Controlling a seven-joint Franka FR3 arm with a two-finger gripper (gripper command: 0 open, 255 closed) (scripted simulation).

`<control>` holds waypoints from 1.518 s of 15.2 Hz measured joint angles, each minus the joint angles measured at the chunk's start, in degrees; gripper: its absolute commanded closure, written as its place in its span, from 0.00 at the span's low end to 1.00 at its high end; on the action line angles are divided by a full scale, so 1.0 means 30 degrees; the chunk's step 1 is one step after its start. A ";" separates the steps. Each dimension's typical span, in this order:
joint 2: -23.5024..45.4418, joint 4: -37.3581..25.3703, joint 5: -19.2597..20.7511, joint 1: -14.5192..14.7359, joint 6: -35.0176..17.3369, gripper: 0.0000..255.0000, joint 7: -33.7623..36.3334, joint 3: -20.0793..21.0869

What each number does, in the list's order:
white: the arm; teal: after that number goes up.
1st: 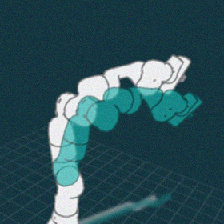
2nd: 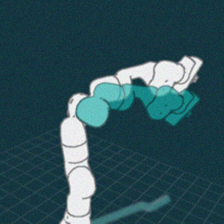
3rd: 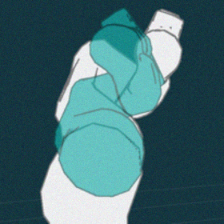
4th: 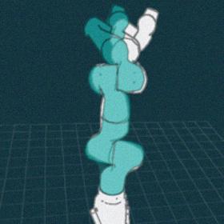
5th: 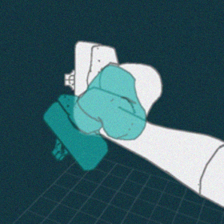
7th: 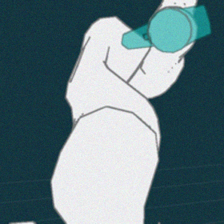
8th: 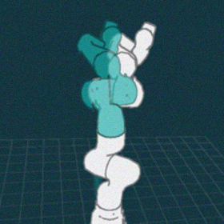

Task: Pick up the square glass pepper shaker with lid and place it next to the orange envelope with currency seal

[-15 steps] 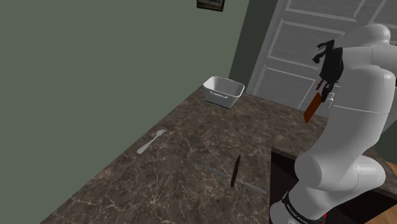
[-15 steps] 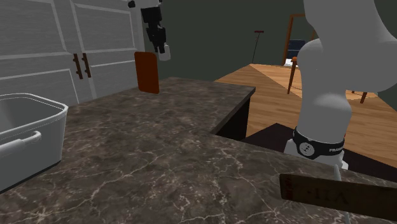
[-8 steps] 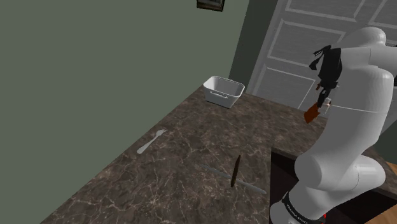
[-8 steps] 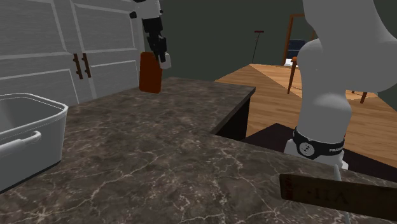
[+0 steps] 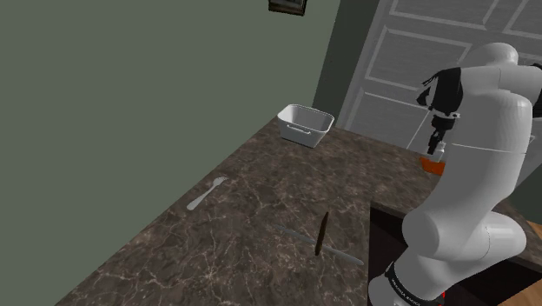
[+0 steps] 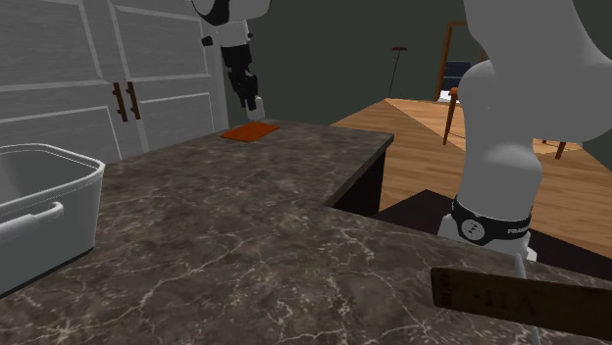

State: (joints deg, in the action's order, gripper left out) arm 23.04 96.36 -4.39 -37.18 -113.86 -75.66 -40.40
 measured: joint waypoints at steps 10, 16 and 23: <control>0.1095 0.1245 -0.0692 -0.0289 -0.2164 1.00 -0.0145 0.0430; 0.1566 0.1692 -0.0992 -0.0421 -0.3013 1.00 -0.0218 0.0633; 0.1554 0.1736 -0.0989 -0.0410 -0.3051 0.00 -0.0214 0.0632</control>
State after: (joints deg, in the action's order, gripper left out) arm 27.70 101.56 -7.36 -38.41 -123.01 -76.30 -38.50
